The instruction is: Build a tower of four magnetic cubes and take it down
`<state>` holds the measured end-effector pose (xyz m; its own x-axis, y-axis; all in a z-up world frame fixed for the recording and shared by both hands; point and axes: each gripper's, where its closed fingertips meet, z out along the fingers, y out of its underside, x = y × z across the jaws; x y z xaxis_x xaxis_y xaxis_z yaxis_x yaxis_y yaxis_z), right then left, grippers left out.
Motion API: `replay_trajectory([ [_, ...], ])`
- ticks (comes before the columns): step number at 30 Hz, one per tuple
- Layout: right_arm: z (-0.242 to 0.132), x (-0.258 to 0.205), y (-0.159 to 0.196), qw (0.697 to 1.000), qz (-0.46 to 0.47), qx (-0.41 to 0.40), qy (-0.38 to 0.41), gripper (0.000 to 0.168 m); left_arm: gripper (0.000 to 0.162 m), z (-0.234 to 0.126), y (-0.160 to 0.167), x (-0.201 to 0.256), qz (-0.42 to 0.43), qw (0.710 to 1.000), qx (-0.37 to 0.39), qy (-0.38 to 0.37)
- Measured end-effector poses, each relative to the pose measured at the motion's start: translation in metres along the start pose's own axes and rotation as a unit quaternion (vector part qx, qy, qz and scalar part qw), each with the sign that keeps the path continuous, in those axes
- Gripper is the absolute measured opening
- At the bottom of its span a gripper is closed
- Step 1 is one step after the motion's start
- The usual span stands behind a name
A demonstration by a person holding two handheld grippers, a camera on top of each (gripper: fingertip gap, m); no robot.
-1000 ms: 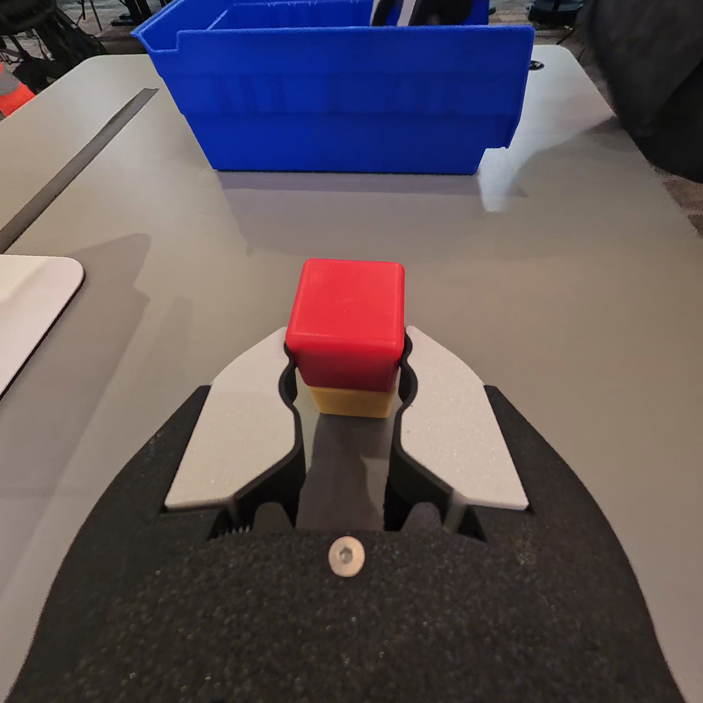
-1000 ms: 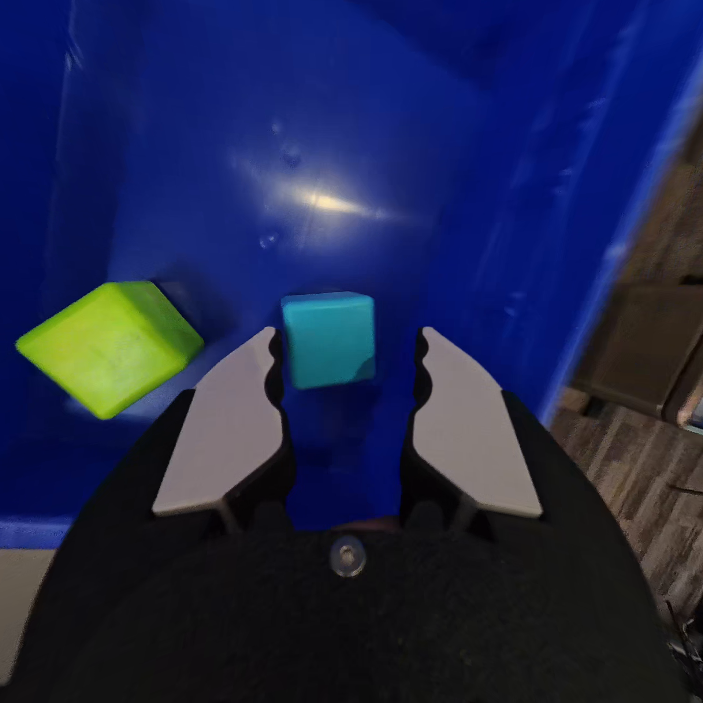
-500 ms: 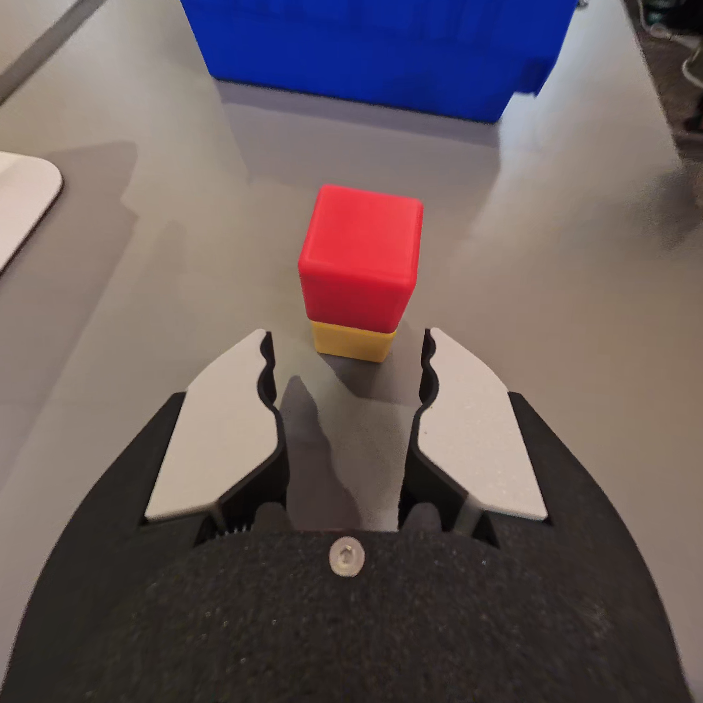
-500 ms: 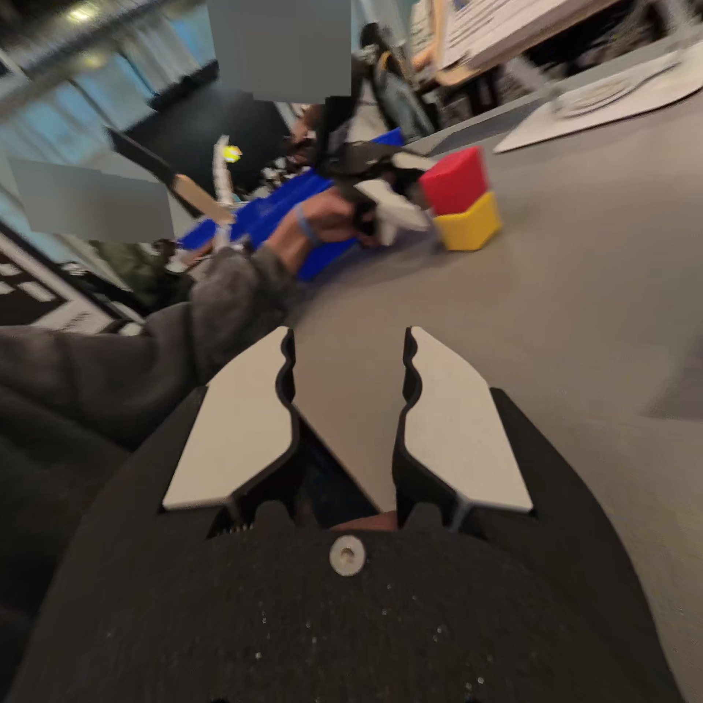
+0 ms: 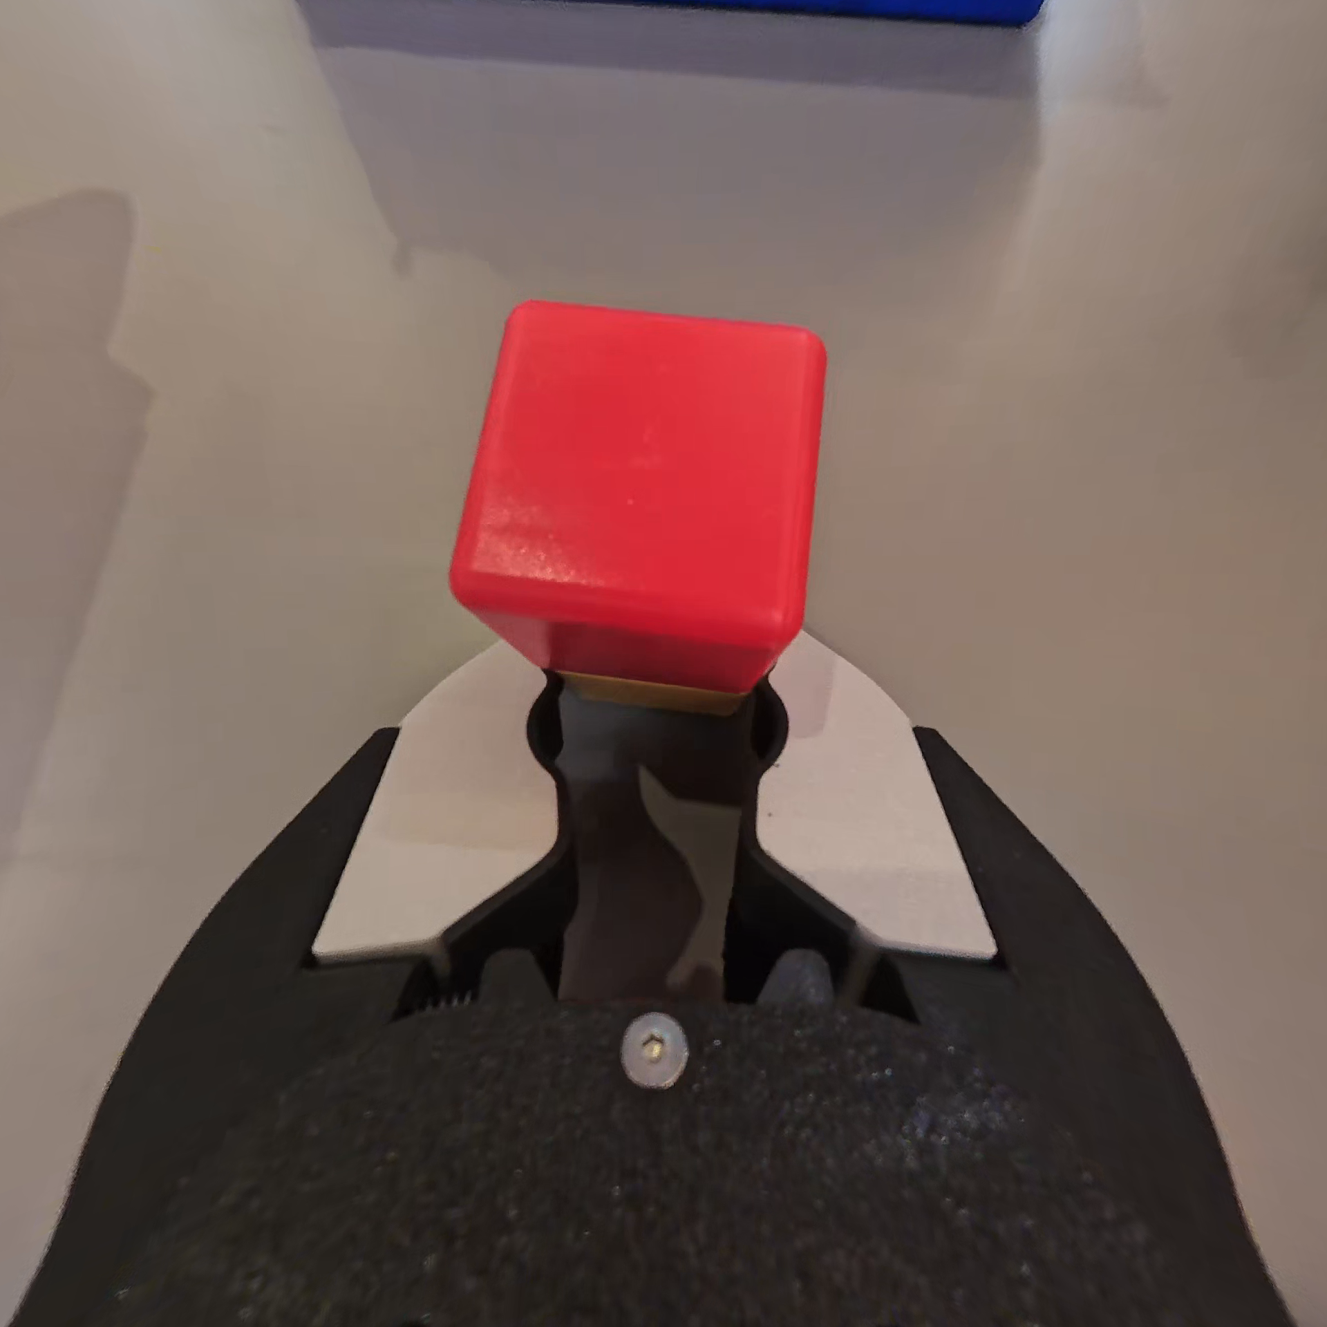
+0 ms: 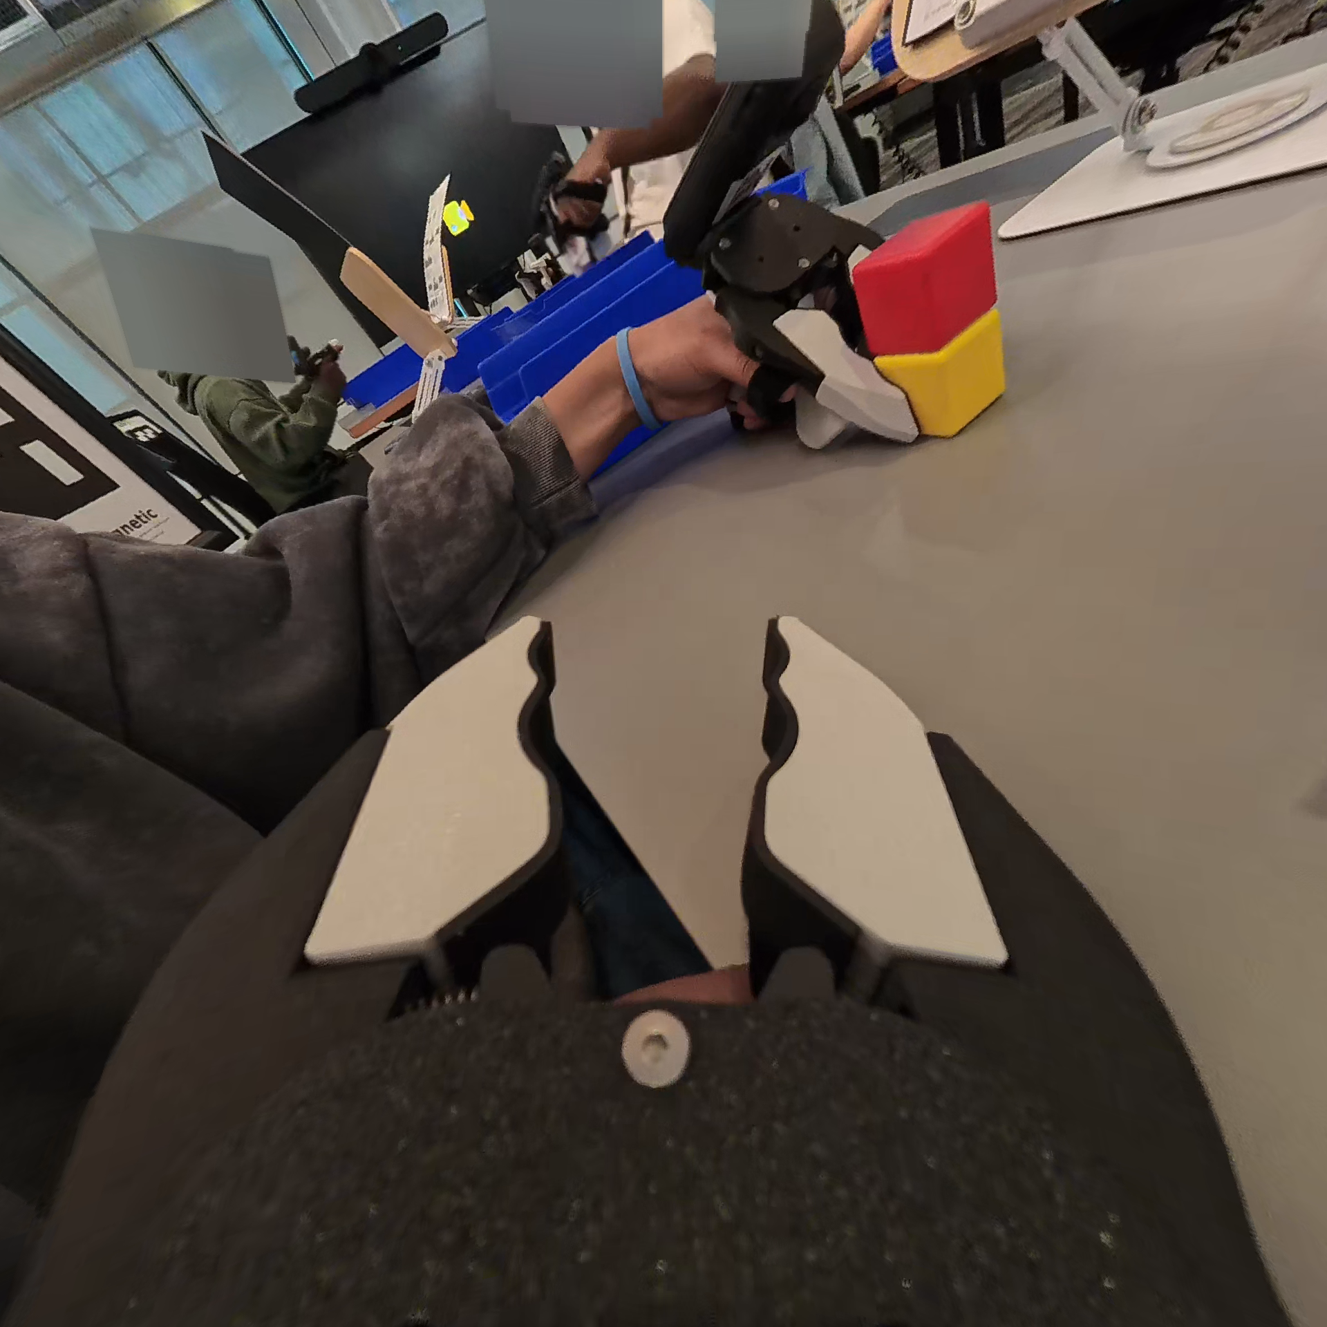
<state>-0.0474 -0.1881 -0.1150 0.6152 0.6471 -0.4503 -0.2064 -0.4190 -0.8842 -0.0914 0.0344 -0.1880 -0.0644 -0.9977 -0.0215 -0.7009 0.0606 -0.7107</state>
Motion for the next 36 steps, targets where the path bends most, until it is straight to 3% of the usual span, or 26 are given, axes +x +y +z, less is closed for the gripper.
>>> replay_trajectory([
  [6, 0.040, 0.033, -0.047, 0.995, -0.095, 0.011, 0.035, 0.061, 0.050, 0.000, 0.000, 0.002, 0.006, 1.000, 0.000, 0.005],
  [9, 0.089, 0.069, -0.058, 0.983, -0.171, -0.053, 0.051, 0.068, 0.050, -0.001, 0.001, 0.005, 0.013, 1.000, 0.001, 0.011],
  [12, 0.132, 0.095, -0.065, 0.977, -0.196, -0.073, 0.029, 0.069, 0.050, -0.003, 0.003, 0.008, 0.017, 1.000, 0.001, 0.016],
  [17, 0.171, 0.107, -0.068, 0.965, -0.231, -0.120, -0.036, 0.068, 0.050, -0.006, 0.006, 0.010, 0.018, 1.000, 0.001, 0.026],
  [20, 0.184, 0.112, -0.059, 0.952, -0.246, -0.172, -0.067, 0.067, 0.050, -0.006, 0.006, 0.011, 0.017, 0.999, 0.001, 0.027],
  [22, 0.190, 0.113, -0.060, 0.948, -0.251, -0.177, -0.082, 0.052, 0.050, -0.006, 0.006, 0.011, 0.019, 0.999, 0.001, 0.027],
  [26, 0.193, 0.113, -0.060, 0.951, -0.226, -0.183, -0.110, 0.051, 0.050, -0.006, 0.006, 0.011, 0.012, 0.999, 0.002, 0.034],
  [36, 0.188, 0.105, -0.081, 0.960, -0.231, -0.114, -0.108, 0.050, 0.050, -0.006, 0.006, 0.012, 0.024, 0.999, 0.001, 0.026],
])
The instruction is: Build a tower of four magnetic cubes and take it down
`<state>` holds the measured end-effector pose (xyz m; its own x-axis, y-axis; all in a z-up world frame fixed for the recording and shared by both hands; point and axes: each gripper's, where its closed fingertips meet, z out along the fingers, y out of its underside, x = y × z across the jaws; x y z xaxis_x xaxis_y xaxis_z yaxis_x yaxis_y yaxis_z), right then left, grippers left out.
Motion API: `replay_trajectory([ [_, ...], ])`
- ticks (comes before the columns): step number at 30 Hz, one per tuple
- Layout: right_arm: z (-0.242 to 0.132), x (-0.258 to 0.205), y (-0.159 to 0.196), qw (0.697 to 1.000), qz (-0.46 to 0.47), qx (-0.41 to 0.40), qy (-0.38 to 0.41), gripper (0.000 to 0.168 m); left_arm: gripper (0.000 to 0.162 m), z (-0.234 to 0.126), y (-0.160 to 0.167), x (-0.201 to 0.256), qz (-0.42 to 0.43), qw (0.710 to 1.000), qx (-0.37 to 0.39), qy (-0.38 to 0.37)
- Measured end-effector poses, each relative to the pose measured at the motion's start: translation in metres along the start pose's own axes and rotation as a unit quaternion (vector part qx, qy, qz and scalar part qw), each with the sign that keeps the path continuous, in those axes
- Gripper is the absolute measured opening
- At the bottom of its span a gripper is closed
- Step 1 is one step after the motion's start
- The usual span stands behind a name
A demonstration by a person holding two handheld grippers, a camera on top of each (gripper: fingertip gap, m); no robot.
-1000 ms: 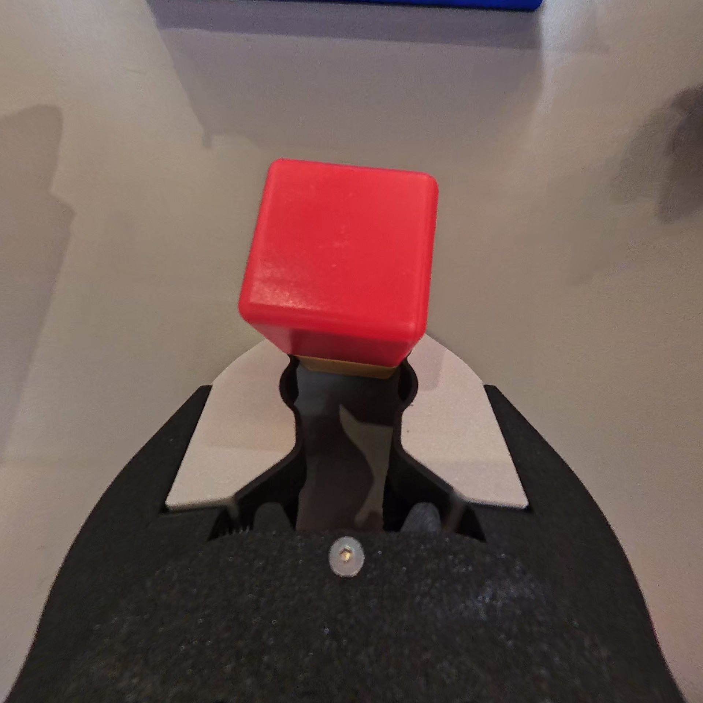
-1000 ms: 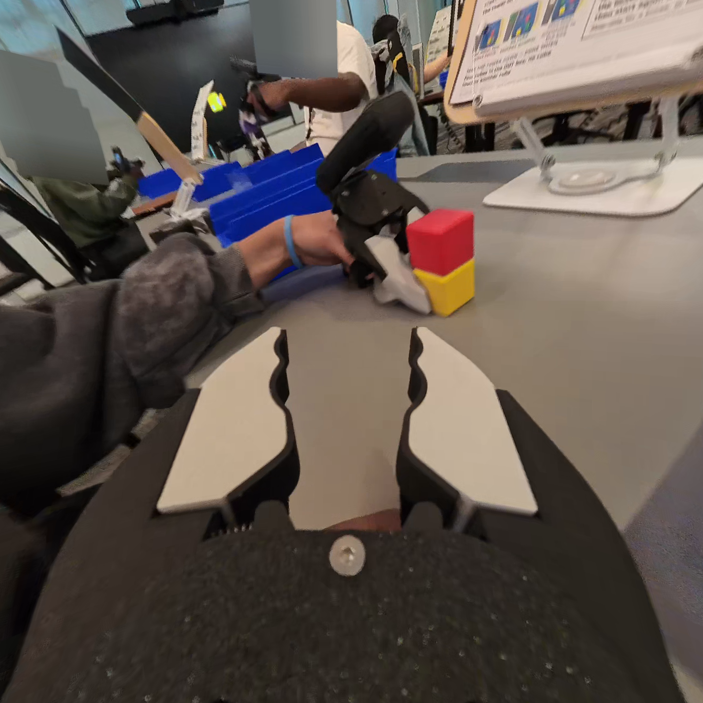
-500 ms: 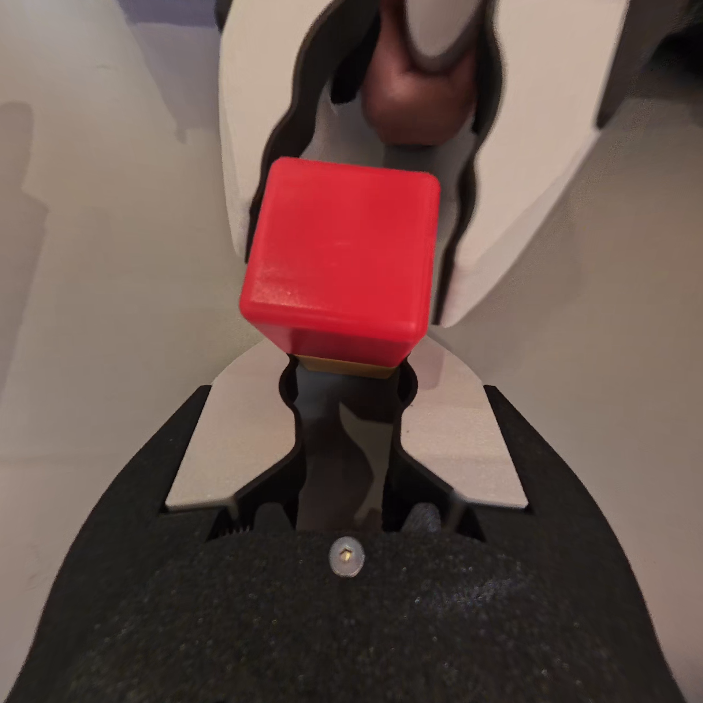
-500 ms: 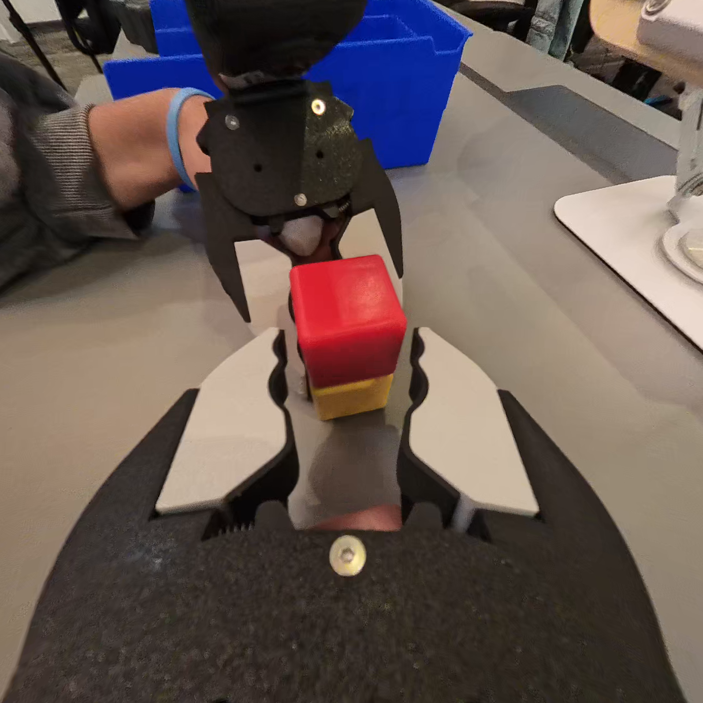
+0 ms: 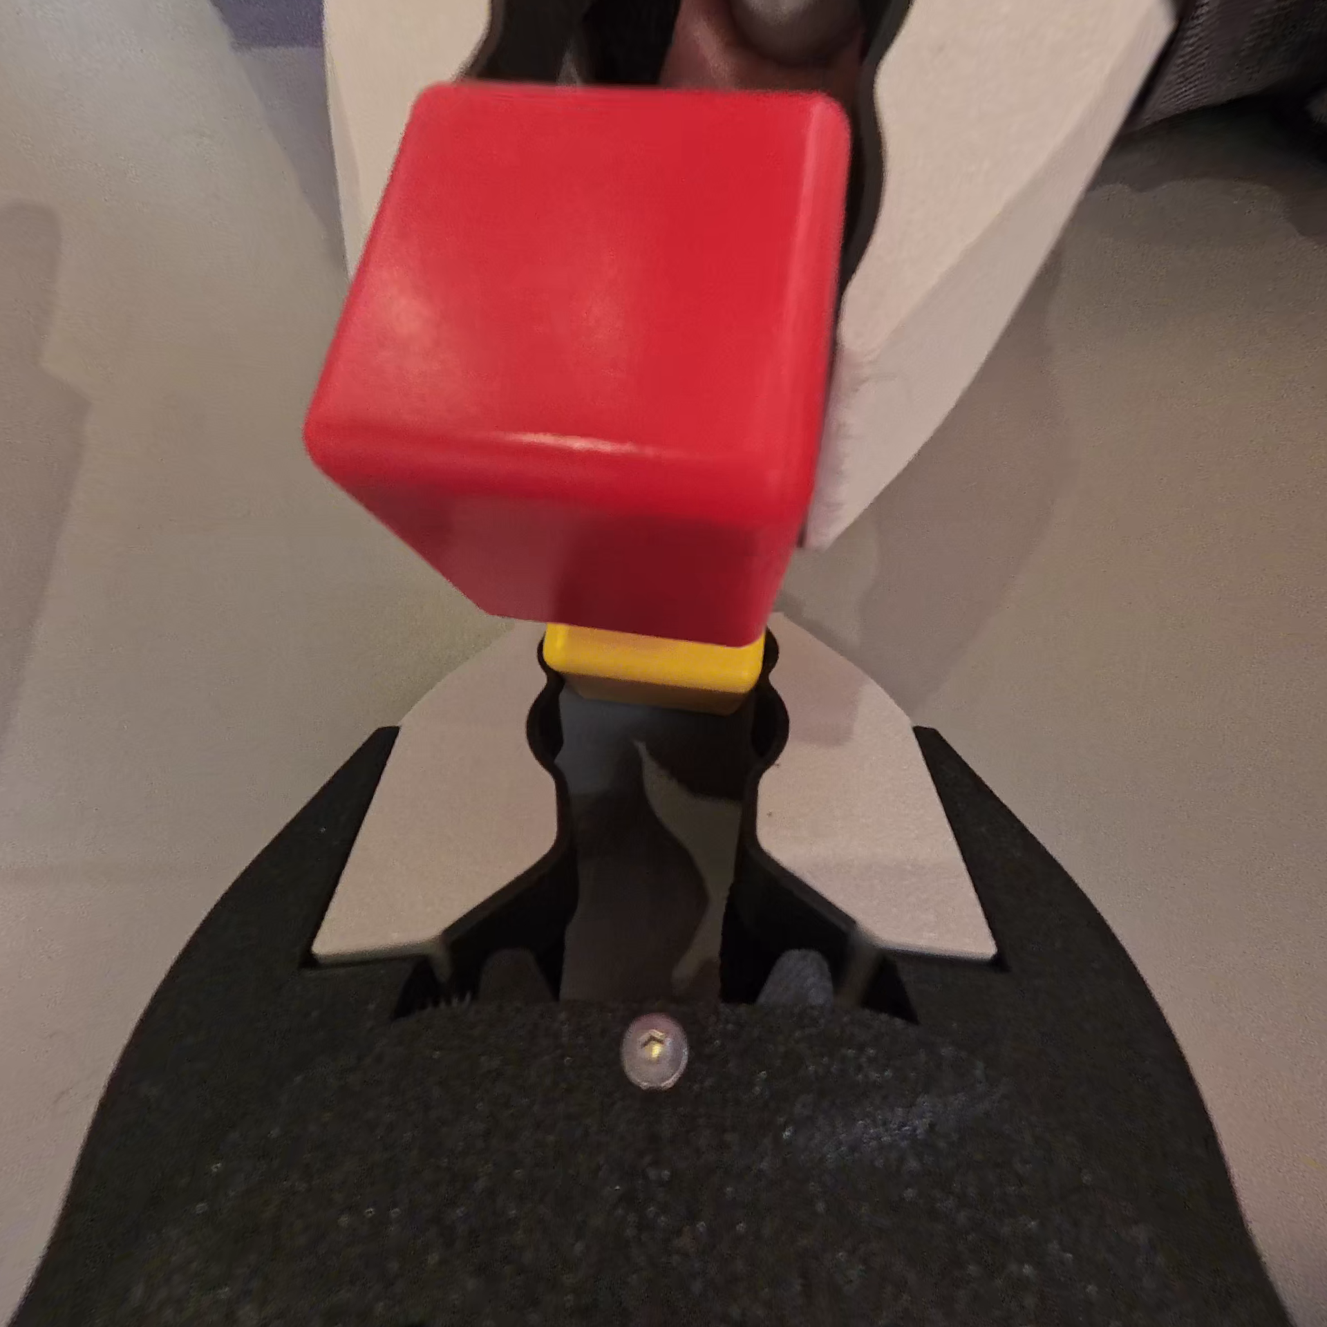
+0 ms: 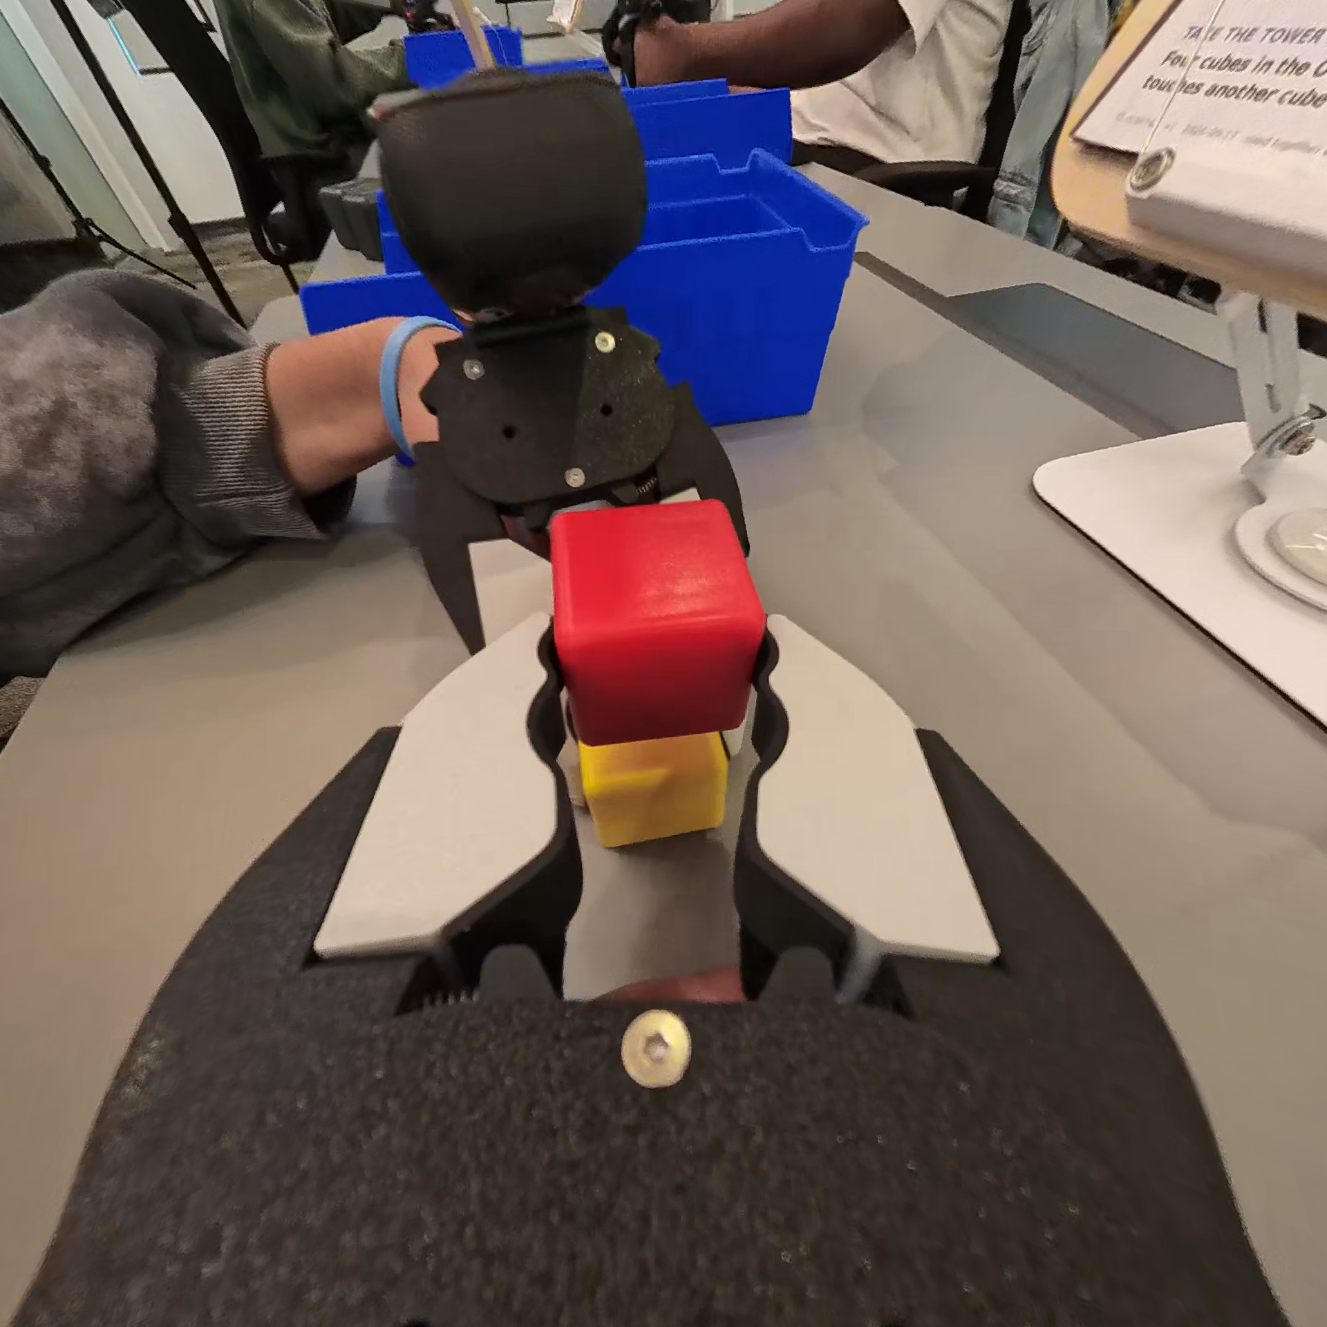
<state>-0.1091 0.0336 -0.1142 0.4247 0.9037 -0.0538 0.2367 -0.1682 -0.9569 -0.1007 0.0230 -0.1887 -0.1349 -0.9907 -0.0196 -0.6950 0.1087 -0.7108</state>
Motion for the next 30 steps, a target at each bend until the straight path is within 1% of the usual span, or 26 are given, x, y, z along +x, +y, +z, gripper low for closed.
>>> replay_trajectory([
  [2, -0.003, -0.004, -0.008, 1.000, -0.004, 0.003, 0.008, 0.050, 0.050, 0.000, 0.000, 0.000, -0.001, 1.000, 0.000, 0.001],
  [5, -0.012, -0.007, -0.020, 0.998, -0.024, -0.001, 0.052, 0.050, 0.050, 0.000, 0.000, 0.000, -0.001, 1.000, 0.000, 0.002],
  [8, -0.029, -0.007, -0.033, 0.994, -0.007, 0.008, 0.111, 0.050, 0.050, 0.000, 0.000, 0.000, -0.001, 1.000, 0.000, 0.002],
  [10, -0.049, -0.008, -0.043, 0.986, 0.003, -0.006, 0.167, 0.050, 0.050, 0.000, 0.000, 0.000, -0.001, 1.000, 0.000, 0.002],
  [12, -0.087, -0.002, -0.071, 0.965, -0.020, -0.033, 0.259, 0.050, 0.050, 0.000, 0.000, 0.000, -0.002, 1.000, 0.000, 0.001],
  [13, -0.115, 0.004, -0.089, 0.947, -0.028, -0.038, 0.318, 0.050, 0.050, 0.000, 0.000, 0.000, -0.002, 1.000, 0.000, 0.000],
  [15, -0.176, 0.017, -0.120, 0.908, -0.016, -0.030, 0.417, 0.050, 0.050, 0.000, 0.000, 0.000, -0.002, 1.000, 0.000, -0.002],
  [16, -0.207, 0.027, -0.128, 0.887, -0.005, -0.033, 0.461, 0.050, 0.050, 0.000, 0.000, 0.000, -0.002, 1.000, 0.000, -0.003],
  [17, -0.237, 0.041, -0.129, 0.862, 0.001, -0.051, 0.504, 0.050, 0.050, 0.000, 0.000, 0.000, -0.002, 1.000, 0.000, -0.003],
  [18, -0.263, 0.058, -0.123, 0.840, 0.012, -0.082, 0.537, 0.050, 0.050, 0.000, 0.000, 0.000, -0.002, 1.000, 0.000, -0.003],
  [19, -0.282, 0.074, -0.109, 0.826, 0.037, -0.120, 0.550, 0.050, 0.050, 0.000, 0.000, 0.000, -0.002, 1.000, 0.000, -0.003],
  [20, -0.293, 0.090, -0.091, 0.820, 0.062, -0.159, 0.547, 0.050, 0.050, 0.000, 0.000, 0.000, -0.003, 1.000, 0.000, -0.003],
  [22, -0.301, 0.121, -0.049, 0.815, 0.116, -0.222, 0.522, 0.050, 0.050, 0.000, 0.000, 0.000, -0.003, 1.000, 0.000, -0.003],
  [24, -0.292, 0.140, -0.005, 0.819, 0.178, -0.283, 0.466, 0.051, 0.050, 0.000, 0.000, 0.000, -0.003, 1.000, 0.000, -0.003],
  [27, -0.271, 0.157, 0.045, 0.809, 0.232, -0.356, 0.407, 0.051, 0.050, 0.000, 0.000, 0.000, -0.003, 1.000, 0.000, -0.002],
  [30, -0.254, 0.166, 0.081, 0.783, 0.263, -0.425, 0.370, 0.051, 0.050, 0.000, 0.000, 0.000, -0.003, 1.000, 0.000, -0.002],
])
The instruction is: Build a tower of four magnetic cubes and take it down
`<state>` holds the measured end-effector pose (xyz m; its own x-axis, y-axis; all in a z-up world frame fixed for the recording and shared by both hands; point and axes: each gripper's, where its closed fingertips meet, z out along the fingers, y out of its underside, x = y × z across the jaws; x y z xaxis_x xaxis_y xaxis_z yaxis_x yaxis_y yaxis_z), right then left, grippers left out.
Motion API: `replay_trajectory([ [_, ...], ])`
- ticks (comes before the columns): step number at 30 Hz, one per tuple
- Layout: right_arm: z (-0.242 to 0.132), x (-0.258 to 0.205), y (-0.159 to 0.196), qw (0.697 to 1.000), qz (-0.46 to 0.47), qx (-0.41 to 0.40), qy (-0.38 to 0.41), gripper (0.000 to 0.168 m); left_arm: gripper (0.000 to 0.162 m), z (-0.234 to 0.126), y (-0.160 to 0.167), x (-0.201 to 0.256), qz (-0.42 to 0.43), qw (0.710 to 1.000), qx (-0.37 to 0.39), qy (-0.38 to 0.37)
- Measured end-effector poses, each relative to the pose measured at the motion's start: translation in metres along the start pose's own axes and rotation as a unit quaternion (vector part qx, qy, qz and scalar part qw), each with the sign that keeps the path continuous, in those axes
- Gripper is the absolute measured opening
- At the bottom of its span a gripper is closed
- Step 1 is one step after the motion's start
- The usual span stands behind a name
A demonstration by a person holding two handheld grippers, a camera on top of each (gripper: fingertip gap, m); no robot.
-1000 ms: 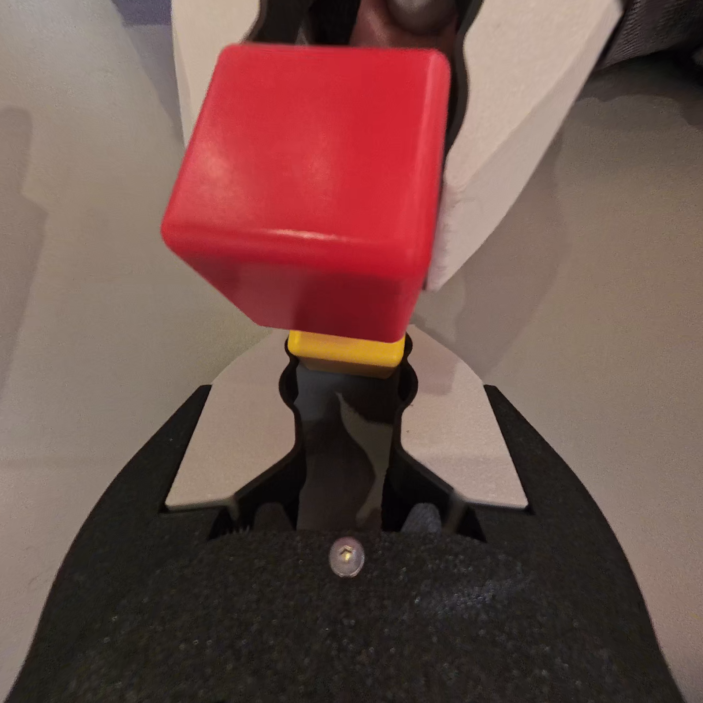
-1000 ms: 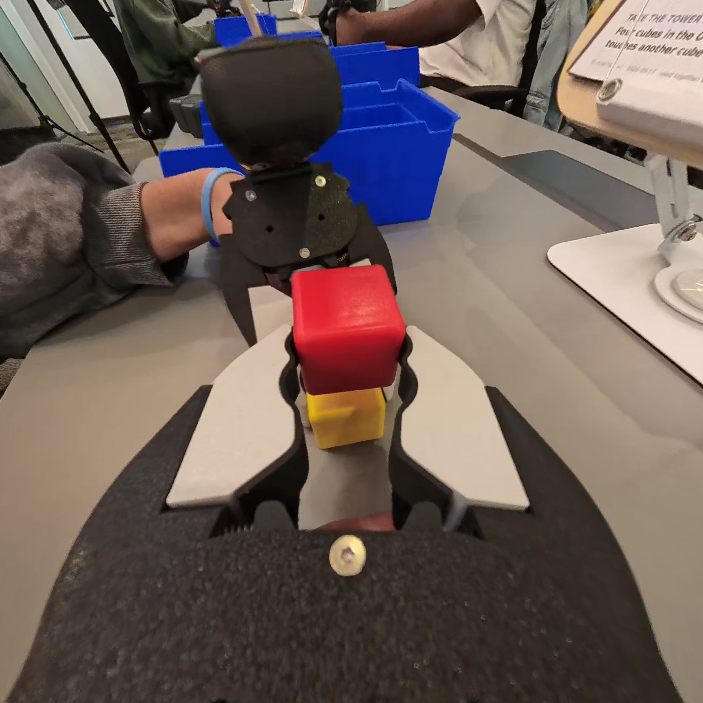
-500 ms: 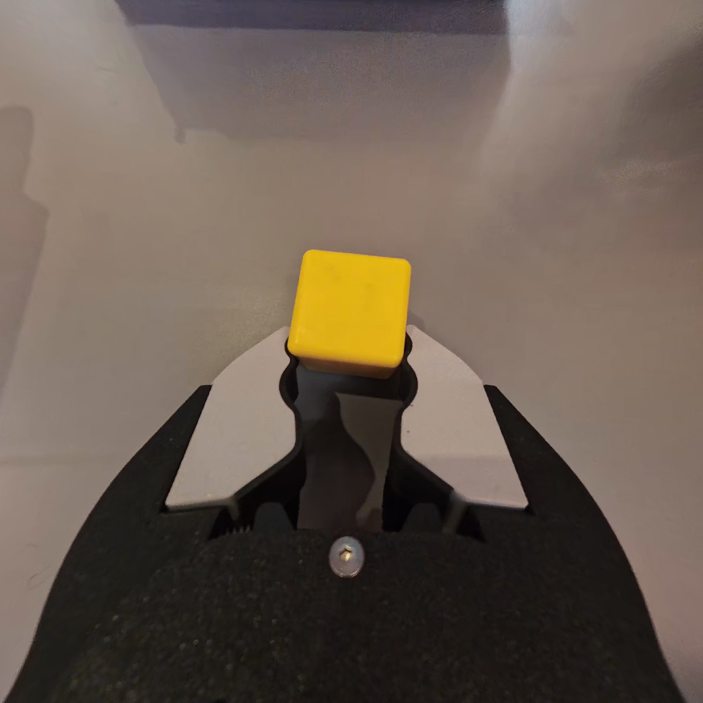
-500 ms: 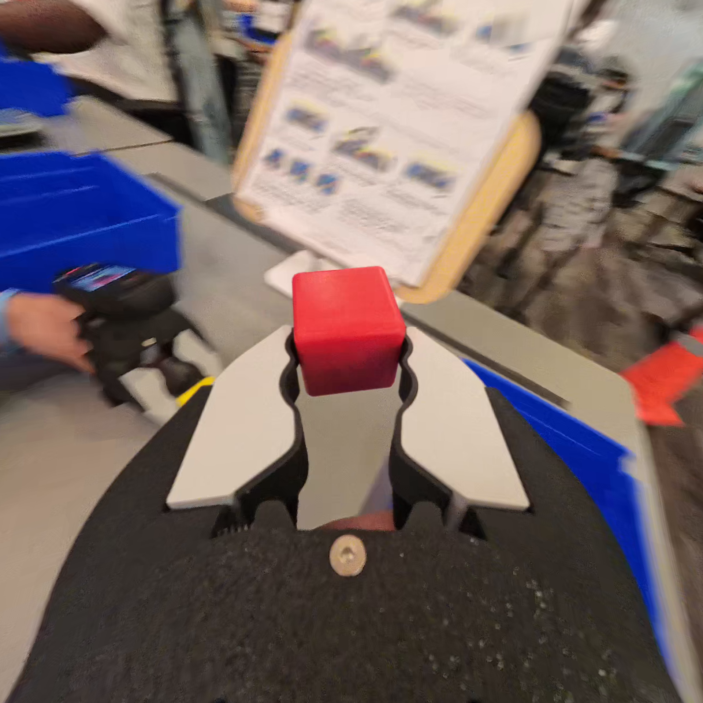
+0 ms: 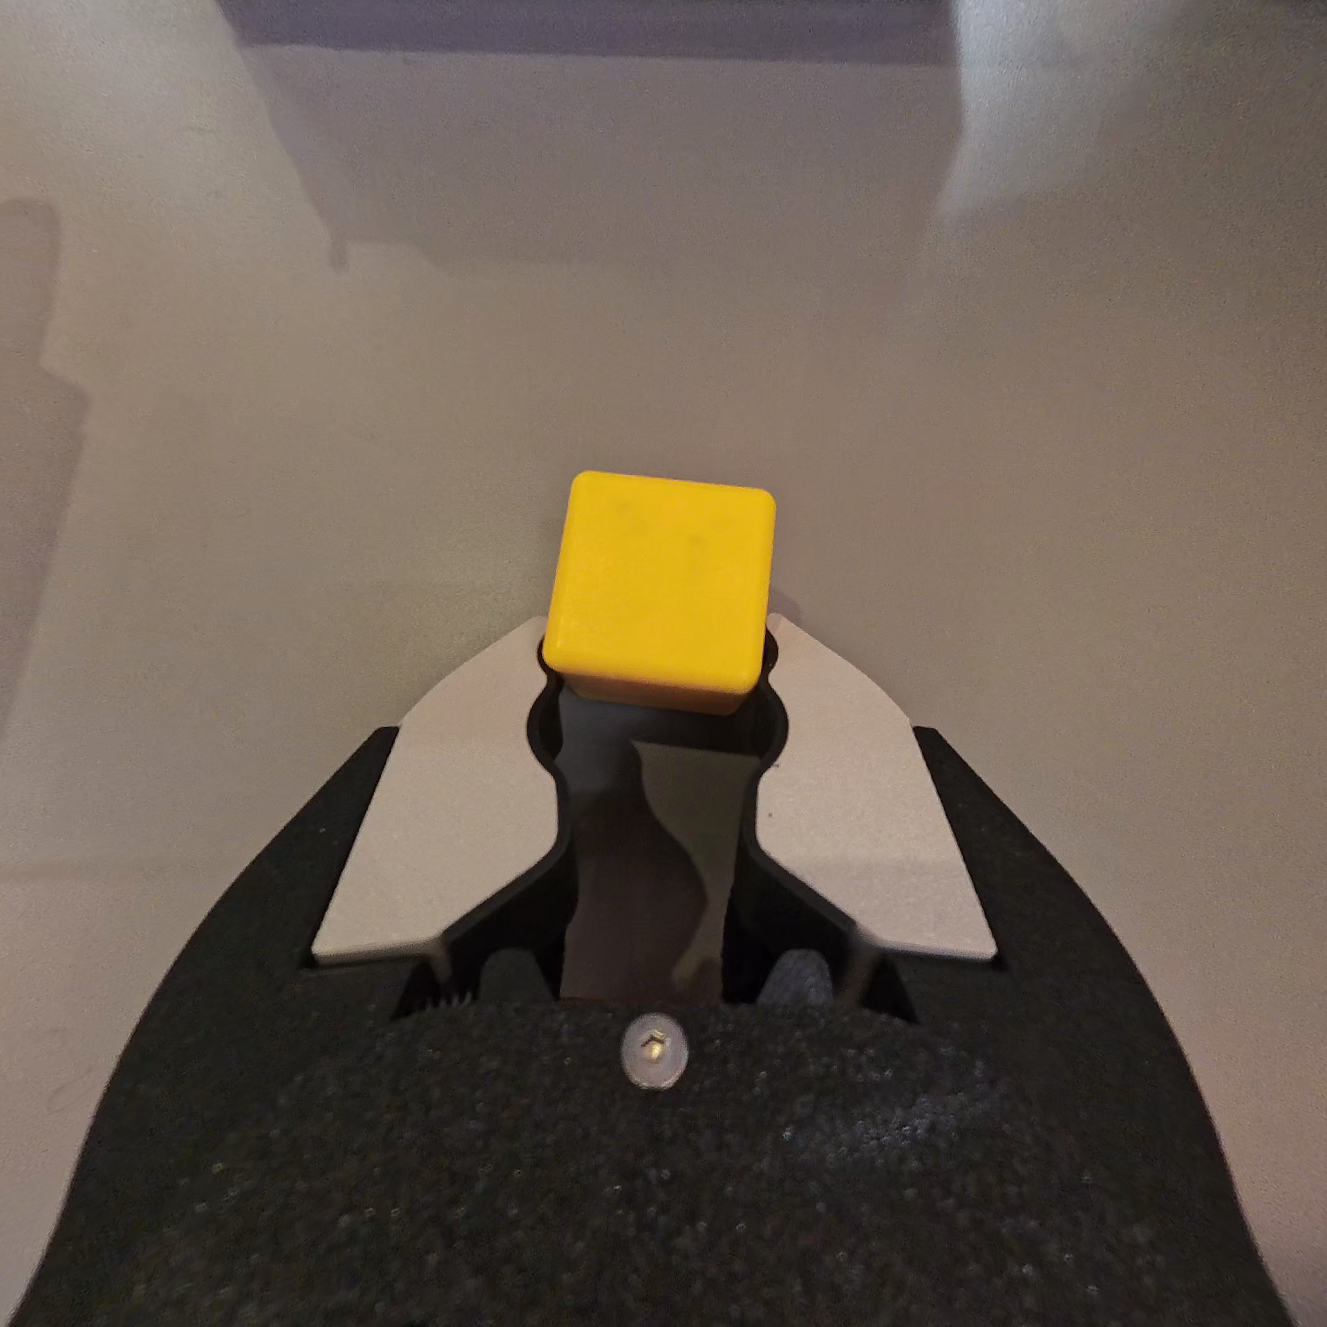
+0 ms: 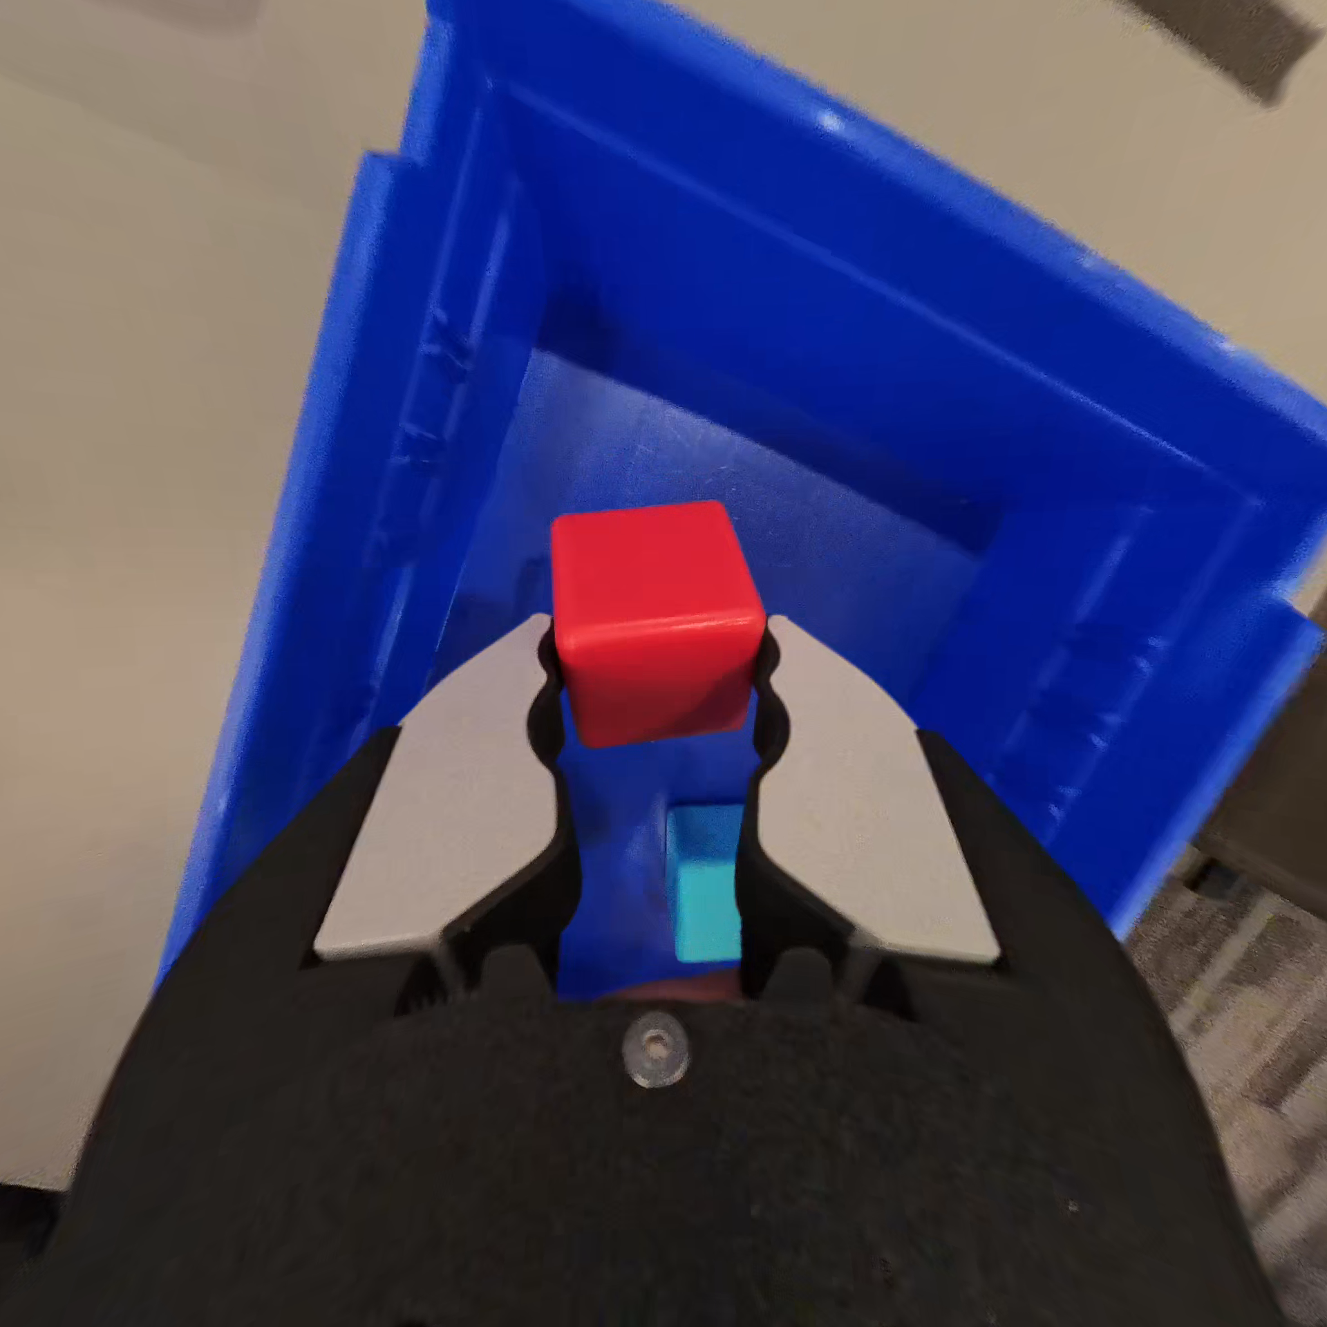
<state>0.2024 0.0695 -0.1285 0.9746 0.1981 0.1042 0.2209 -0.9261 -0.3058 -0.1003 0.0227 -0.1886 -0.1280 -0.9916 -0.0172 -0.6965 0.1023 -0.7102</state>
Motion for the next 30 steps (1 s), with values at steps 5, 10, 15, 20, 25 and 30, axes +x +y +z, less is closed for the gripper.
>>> replay_trajectory([
  [5, 0.038, -0.008, 0.008, 0.995, -0.004, -0.099, -0.016, 0.051, 0.050, 0.000, 0.000, 0.000, 0.001, 1.000, 0.000, 0.000],
  [10, 0.048, -0.008, 0.005, 0.993, -0.002, -0.120, -0.011, 0.051, 0.050, 0.000, 0.000, 0.000, 0.001, 1.000, 0.000, 0.000],
  [15, 0.041, -0.001, -0.007, 0.997, -0.019, -0.068, 0.014, 0.062, 0.050, 0.000, 0.000, 0.000, 0.002, 1.000, 0.000, -0.001],
  [20, -0.041, -0.012, -0.029, 0.984, 0.009, 0.178, -0.004, 0.069, 0.050, 0.000, 0.000, 0.000, 0.004, 1.000, -0.001, -0.004],
  [25, -0.150, -0.101, 0.035, 0.865, 0.055, 0.489, -0.093, 0.058, 0.050, 0.001, 0.000, 0.000, 0.003, 1.000, -0.002, -0.005],
  [30, -0.115, -0.208, 0.125, 0.831, 0.063, 0.513, -0.205, 0.059, 0.050, 0.000, 0.001, -0.001, -0.004, 1.000, -0.003, -0.010],
])
